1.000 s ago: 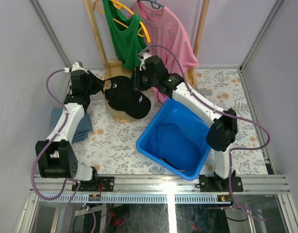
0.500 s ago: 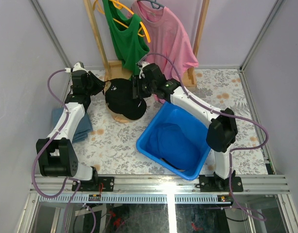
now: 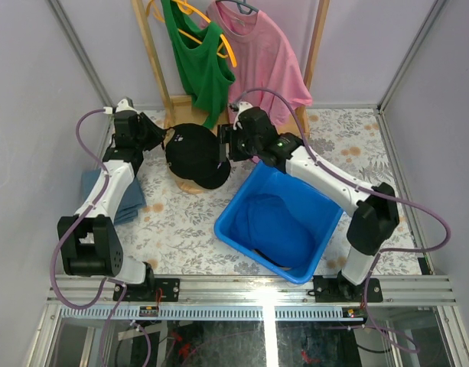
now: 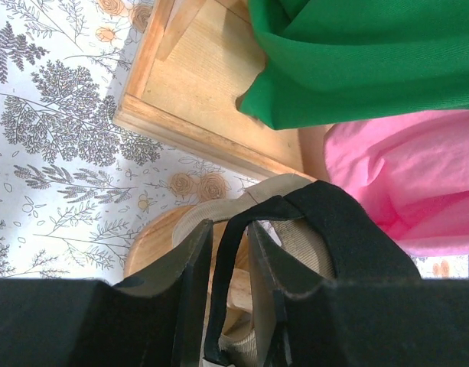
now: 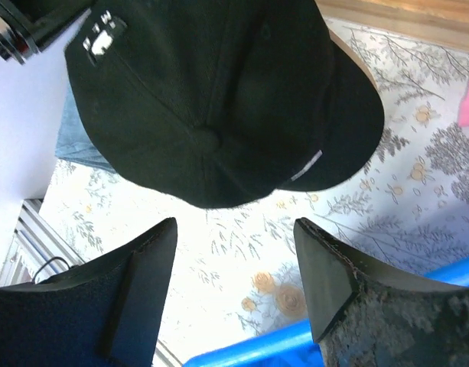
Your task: Stack the hats
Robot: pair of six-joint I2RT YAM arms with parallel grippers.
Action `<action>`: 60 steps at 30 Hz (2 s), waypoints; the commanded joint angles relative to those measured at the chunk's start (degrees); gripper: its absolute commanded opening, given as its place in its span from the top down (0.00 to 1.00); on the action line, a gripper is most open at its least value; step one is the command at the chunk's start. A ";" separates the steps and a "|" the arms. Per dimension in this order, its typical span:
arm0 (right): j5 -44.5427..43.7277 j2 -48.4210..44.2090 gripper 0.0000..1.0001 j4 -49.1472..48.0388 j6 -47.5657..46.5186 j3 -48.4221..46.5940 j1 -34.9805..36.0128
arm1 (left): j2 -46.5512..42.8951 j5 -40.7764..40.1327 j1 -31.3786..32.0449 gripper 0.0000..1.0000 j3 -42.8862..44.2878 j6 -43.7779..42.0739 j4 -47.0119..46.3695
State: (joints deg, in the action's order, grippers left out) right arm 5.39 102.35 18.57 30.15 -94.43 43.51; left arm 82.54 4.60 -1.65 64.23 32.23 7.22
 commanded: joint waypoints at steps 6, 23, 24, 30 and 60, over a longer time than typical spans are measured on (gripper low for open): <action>-3.02 -6.06 0.49 -2.93 -0.47 12.26 2.60 | 2.38 -0.12 0.12 0.75 3.29 -1.90 -0.08; -8.30 -4.14 0.79 3.18 -1.26 20.09 2.69 | 3.83 -1.68 0.49 0.75 5.05 -5.06 5.09; -8.64 -4.76 0.80 3.55 -1.32 21.25 2.25 | 3.62 -2.08 0.44 0.75 4.92 -5.29 5.49; -9.94 -9.47 0.80 5.85 -2.92 27.23 -2.19 | 3.23 -3.77 0.45 0.75 3.54 -5.27 7.19; -2.51 -10.60 0.55 5.68 -4.66 14.96 -7.62 | 4.73 -1.96 0.90 0.57 6.35 -3.45 9.30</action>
State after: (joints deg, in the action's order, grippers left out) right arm -0.16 91.55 24.97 24.91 -75.40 35.57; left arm 86.67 2.13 -1.06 68.75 28.73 15.99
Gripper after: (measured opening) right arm 0.438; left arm 0.408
